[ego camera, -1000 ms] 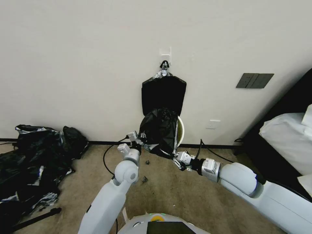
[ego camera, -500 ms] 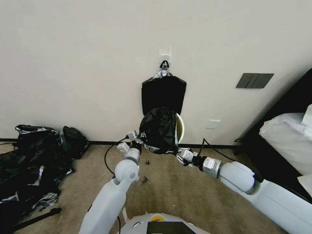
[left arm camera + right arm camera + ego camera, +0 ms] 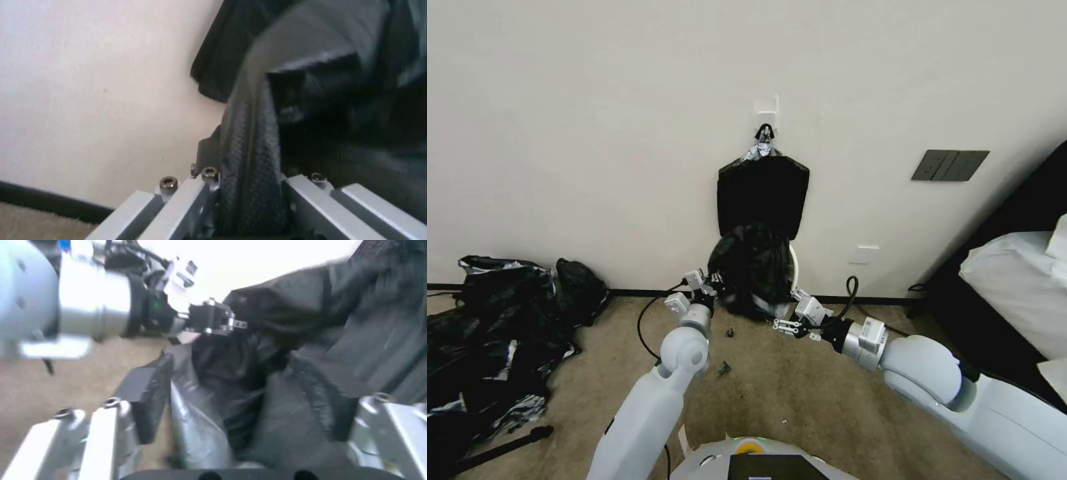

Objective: Place a trash bag onto the trash bin.

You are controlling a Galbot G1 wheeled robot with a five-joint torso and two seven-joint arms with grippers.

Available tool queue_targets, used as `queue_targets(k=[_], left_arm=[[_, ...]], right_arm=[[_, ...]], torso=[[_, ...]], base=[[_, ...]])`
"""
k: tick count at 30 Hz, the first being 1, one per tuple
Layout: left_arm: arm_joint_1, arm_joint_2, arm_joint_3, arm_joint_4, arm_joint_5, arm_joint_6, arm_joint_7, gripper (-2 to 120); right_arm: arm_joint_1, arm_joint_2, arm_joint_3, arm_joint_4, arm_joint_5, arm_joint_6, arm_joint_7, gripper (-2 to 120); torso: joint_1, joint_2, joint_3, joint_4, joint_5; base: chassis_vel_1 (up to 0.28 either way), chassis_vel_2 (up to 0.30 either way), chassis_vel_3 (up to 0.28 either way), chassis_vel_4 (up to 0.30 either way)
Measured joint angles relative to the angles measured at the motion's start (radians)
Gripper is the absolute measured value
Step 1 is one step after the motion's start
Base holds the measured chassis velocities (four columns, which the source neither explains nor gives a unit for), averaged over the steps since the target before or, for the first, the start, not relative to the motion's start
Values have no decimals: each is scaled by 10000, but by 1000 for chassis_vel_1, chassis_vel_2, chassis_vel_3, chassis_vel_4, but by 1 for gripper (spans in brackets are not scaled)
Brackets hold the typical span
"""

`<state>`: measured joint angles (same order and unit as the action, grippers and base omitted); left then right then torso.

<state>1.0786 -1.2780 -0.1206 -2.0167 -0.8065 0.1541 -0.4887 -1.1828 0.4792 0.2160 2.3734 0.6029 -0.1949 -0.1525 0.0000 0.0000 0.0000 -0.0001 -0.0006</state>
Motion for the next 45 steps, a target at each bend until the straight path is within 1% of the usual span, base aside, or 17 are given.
queue_targets(k=[3, 4, 7, 8, 11, 12, 15, 16, 18, 19, 21, 25, 34, 37, 42, 44, 45], left_arm=[[-37, -15, 46, 99, 138, 0, 28, 0], [-37, -15, 46, 99, 138, 0, 28, 0], [-58, -28, 82, 183, 354, -51, 205, 0], [-58, -28, 82, 183, 354, -51, 205, 0], [-57, -37, 231, 281, 987, -331, 426, 0], [-57, -37, 231, 281, 987, -331, 426, 0], [-61, -41, 386, 361, 1935, -766, 770, 0], [-61, -41, 386, 361, 1935, -766, 770, 0], [-63, -25, 496, 392, 2665, -1063, 1026, 0], [-63, -25, 496, 392, 2665, -1063, 1026, 0], [-55, -19, 578, 410, 3223, -1248, 1209, 0], [-25, -22, 692, 417, 3639, -1394, 1359, 0], [23, 23, 748, 330, 3740, -1428, 1413, 0], [2, 20, 714, 327, 3588, -1399, 1357, 0], [-11, -16, 684, 225, 3106, -1214, 1135, 0], [-42, -42, 639, 132, 2538, -1012, 899, 0], [-42, -42, 639, 132, 2538, -1012, 899, 0]], right_arm=[[163, 16, -12, 122, 638, -217, -4, 86], [163, 16, -12, 122, 638, -217, -4, 86], [205, 114, -145, 162, 1191, -408, 195, 97], [205, 114, -145, 162, 1191, -408, 195, 97], [628, 423, -450, 310, 2691, -1282, 930, 100], [628, 423, -450, 310, 2691, -1282, 930, 100], [1031, 671, -597, 313, 4091, -1893, 1202, 100], [1031, 671, -597, 313, 4091, -1893, 1202, 100], [1137, 791, -627, 279, 4632, -2108, 1256, 100], [1137, 791, -627, 279, 4632, -2108, 1256, 100], [1183, 864, -749, 156, 4588, -2151, 1155, 100], [1307, 1016, -1106, -108, 3854, -2158, 835, 100], [1220, 1168, -1838, -292, 2354, -2107, 451, 100], [1031, 1069, -1986, -157, 1714, -2056, 31, 100], [907, 1009, -2029, -310, 1394, -2117, 71, 100], [693, 925, -1967, -334, 1226, -2120, 122, 100], [693, 925, -1967, -334, 1226, -2120, 122, 100]], torso=[[0, 0, 0, 1, 5], [0, 0, 0, 1, 5], [0, 0, 0, -2, 5], [0, 0, 0, -2, 5], [0, 0, 0, 1, 5], [0, 0, 0, 1, 5], [0, 0, 0, 2, 5], [0, 0, 0, 2, 5], [0, 0, 0, 1, 5], [0, 0, 0, 1, 5], [1, 0, 0, 0, 5], [1, 1, 0, 0, 5], [0, 0, 0, 1, 5], [0, 1, 0, 0, 4], [0, 0, 0, 2, 5], [0, 0, 0, 0, 6], [0, 0, 0, 0, 6]], base=[[0, 0, 0, 0], [0, 0, 0, 0], [0, 0, 0, 0], [0, 0, 0, 0], [0, 0, 0, 0], [0, 0, 0, 0], [0, 0, 0, 0], [0, 0, 0, 0], [0, 0, 0, 0], [0, 0, 0, 0], [0, 0, 0, 0], [0, 0, 0, 0], [0, 0, 0, 0], [0, 0, 0, 0], [0, 0, 0, 0], [0, 0, 0, 0], [0, 0, 0, 0]])
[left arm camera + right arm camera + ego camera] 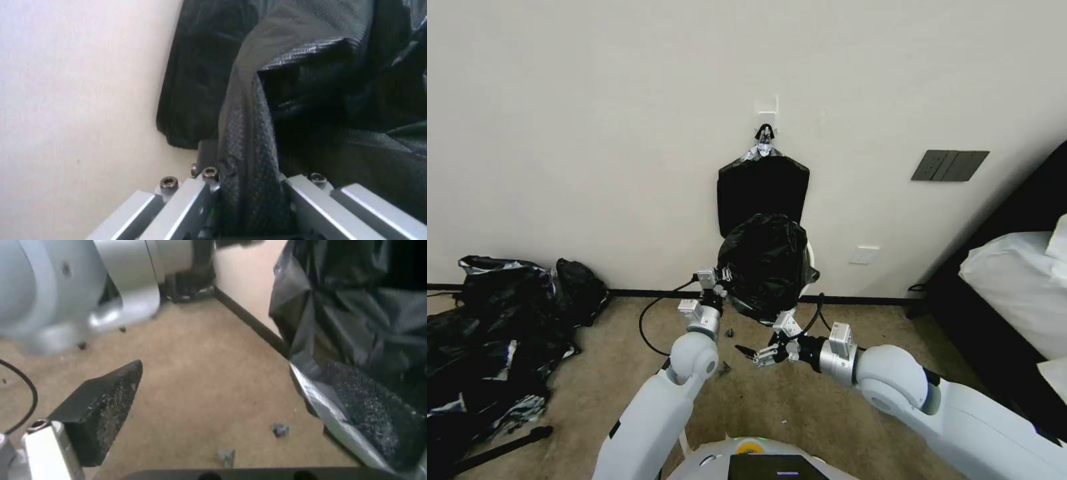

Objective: Place a trash bag onto the trash bin.

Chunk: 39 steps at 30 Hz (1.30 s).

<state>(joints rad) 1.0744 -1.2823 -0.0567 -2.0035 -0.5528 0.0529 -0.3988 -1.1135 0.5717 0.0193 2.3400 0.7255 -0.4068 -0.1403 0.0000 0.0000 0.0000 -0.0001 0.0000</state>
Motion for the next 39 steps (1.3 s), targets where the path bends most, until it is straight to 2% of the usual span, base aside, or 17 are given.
queue_targets(k=[10, 17, 18, 21, 29, 39], left_arm=[[-167, 19, -320, -435, -2457, 799, -903, 0], [-171, 51, -579, -758, -4178, 1327, -1560, 0], [-171, 51, -579, -758, -4178, 1327, -1560, 0], [-310, 52, -684, -924, -5127, 1522, -1938, 0], [-369, 96, -868, -954, -5738, 1784, -2144, 0], [-450, 113, -933, -496, -5296, 1810, -2260, 0]], right_arm=[[-402, -91, 282, -227, -797, -13, 110, 100], [-407, -165, 526, -382, -1051, 26, 576, 100], [-407, -165, 526, -382, -1051, 26, 576, 100], [-416, -168, 587, -585, -1255, -17, 730, 100], [-563, -165, 853, -780, -1507, -159, 1443, 100], [-1307, -336, 1179, -36, -807, -186, 2028, 100]], torso=[[1, 0, 0, 0, 0], [0, 0, 0, 2, 0], [0, 0, 0, 2, 0], [0, 0, 0, 0, 0], [0, 0, 0, 0, 0], [0, 0, 0, 1, -1]], base=[[0, 0, 0, 0], [0, 0, 0, 0], [0, 0, 0, 0], [0, 0, 0, 0], [0, 0, 0, 0], [0, 0, 0, 0]])
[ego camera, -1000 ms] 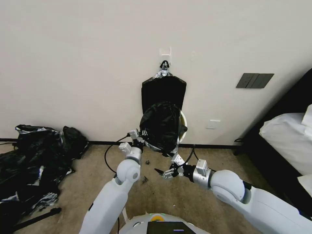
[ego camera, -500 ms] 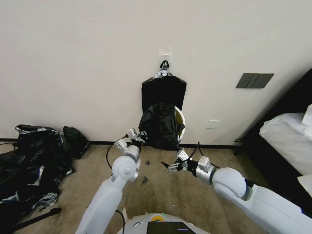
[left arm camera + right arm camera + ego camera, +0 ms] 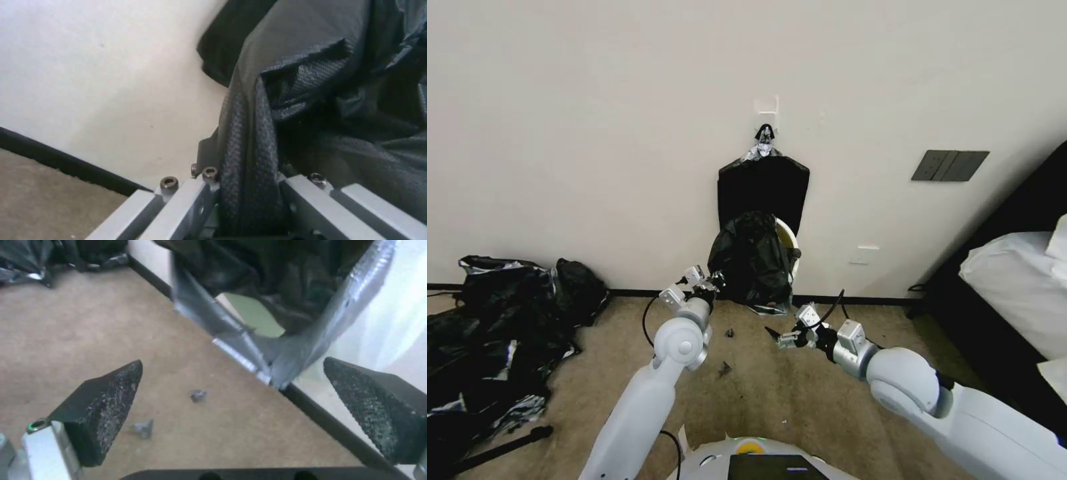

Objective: Place a trash bag onto the trash bin.

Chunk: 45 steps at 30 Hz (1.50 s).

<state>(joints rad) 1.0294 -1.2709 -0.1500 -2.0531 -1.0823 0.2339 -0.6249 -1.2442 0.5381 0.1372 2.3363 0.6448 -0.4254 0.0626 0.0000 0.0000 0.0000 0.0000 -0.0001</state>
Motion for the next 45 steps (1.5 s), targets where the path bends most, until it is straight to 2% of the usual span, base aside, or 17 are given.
queue_targets(k=[4, 6, 10, 13, 14, 15, 18, 22, 24, 28, 38, 45], left_arm=[[-60, -19, -6, 209, 257, -117, -13, 0], [-98, -24, 29, 479, 881, -321, 119, 0], [-66, -21, 134, 593, 1399, -551, 421, 0], [26, -3, 328, 604, 1900, -757, 801, 0], [90, 5, 440, 604, 2342, -965, 1054, 0], [90, 5, 440, 604, 2342, -965, 1054, 0], [236, 71, 602, 633, 3353, -1482, 1587, 0], [303, 95, 684, 628, 3957, -1821, 1837, 0], [378, 99, 743, 589, 4589, -2120, 1998, 0], [521, 92, 758, 553, 5127, -2355, 2095, 0], [645, 73, 854, 371, 5774, -2517, 2259, 0], [771, 115, 877, 157, 5882, -2517, 2330, 0]], right_arm=[[-388, -8, 209, 269, 54, 261, 234, 100], [-812, 58, 959, 744, 376, 546, 583, 100], [-628, 144, 1486, 1120, 1141, 581, 994, 100], [182, 220, 1813, 1479, 2697, 573, 1725, 100], [786, 264, 1784, 1486, 3614, 466, 2177, 100], [786, 264, 1784, 1486, 3614, 466, 2177, 100], [1799, 407, 1421, 1212, 4277, 193, 2391, 99], [2377, 562, 1060, 1026, 4565, -167, 2453, 99], [2780, 778, 757, 772, 4722, -482, 2731, 99], [2818, 868, 674, 666, 4762, -695, 3058, 99], [2787, 891, 645, 561, 4775, -767, 3120, 97], [2746, 935, 654, 370, 4940, -774, 3099, 80]], torso=[[0, 0, 0, -2, 0], [0, 0, 0, 0, 0], [0, 0, -1, -3, 0], [0, 0, 0, 1, -1], [0, 0, 0, 1, -2], [0, 0, 0, 1, -2], [0, 0, 0, 1, 0], [0, 0, 0, 1, 0], [0, -1, 0, 1, 2], [0, -1, 0, 0, 1], [0, 0, 0, -1, 0], [0, 0, 0, 1, 1]], base=[[0, 0, 0, 0], [0, 0, 0, 0], [0, 0, 0, 0], [0, 0, 0, 0], [0, 0, 0, 0], [0, 0, 0, 0], [0, 0, 0, 0], [0, 0, 0, 0], [0, 0, 0, 0], [0, 0, 0, 0], [0, 0, 0, 0], [0, 0, 0, 0]])
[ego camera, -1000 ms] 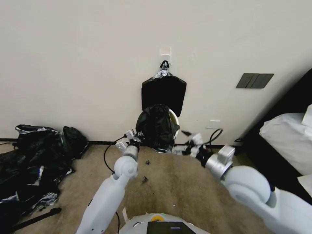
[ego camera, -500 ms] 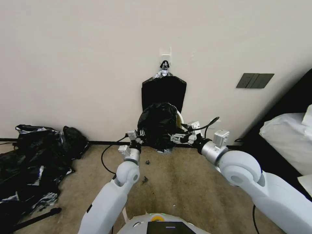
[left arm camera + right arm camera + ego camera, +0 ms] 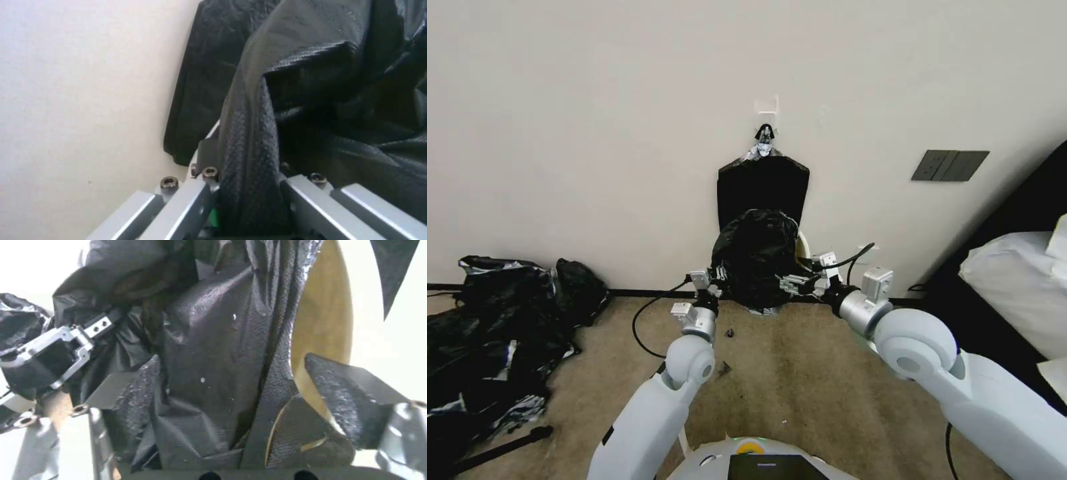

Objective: Place a trash bag onto the trash bin.

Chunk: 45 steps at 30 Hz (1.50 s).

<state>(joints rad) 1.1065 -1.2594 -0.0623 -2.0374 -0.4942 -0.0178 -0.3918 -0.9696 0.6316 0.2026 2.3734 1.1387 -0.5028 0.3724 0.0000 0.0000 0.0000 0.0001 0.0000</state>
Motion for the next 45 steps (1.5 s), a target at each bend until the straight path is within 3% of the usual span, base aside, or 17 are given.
queue_targets(k=[2, 8, 16, 20, 23, 32, 36, 45], left_arm=[[13, 0, 4, -15, 0, 0, 21, 0], [19, -11, 10, -47, -24, -2, 66, 0], [-14, -10, 10, -49, -41, 0, 62, 0], [-70, -45, 72, 20, -44, 27, 54, 0], [-83, -64, 86, 54, -46, 47, 40, 0], [-108, -116, -144, 197, -1144, 390, -188, 0], [-71, -105, -376, 253, -2323, 741, -351, 0], [-7, -64, -555, 255, -3218, 1064, -383, 0]], right_arm=[[-9, 0, 12, -1, 111, 2, -2, 76], [-55, -14, 54, 8, 538, 40, -27, 50], [-117, -3, 37, 84, 580, 133, -31, 28], [-146, -23, 41, 130, 624, 229, 16, 6], [-172, -2, 53, 175, 668, 257, 93, 0], [-530, -69, 425, 340, 732, 328, 519, 0], [-639, -216, 748, 330, 799, 360, 782, 0], [-532, -329, 979, -21, 897, 431, 860, 0]], torso=[[0, -1, 0, 0, 0], [0, 0, 0, 0, -1], [0, 0, 0, -1, 0], [0, 0, 0, -1, -1], [-1, 0, 0, -1, -1], [0, 0, 0, 0, -1], [0, 0, 0, -1, -1], [0, 0, 0, 0, -1]], base=[[0, 0, 0, 0], [0, 0, 0, 0], [0, 0, 0, 0], [0, 0, 0, 0], [0, 0, 0, 0], [0, 0, 0, 0], [0, 0, 0, 0], [0, 0, 0, 0]])
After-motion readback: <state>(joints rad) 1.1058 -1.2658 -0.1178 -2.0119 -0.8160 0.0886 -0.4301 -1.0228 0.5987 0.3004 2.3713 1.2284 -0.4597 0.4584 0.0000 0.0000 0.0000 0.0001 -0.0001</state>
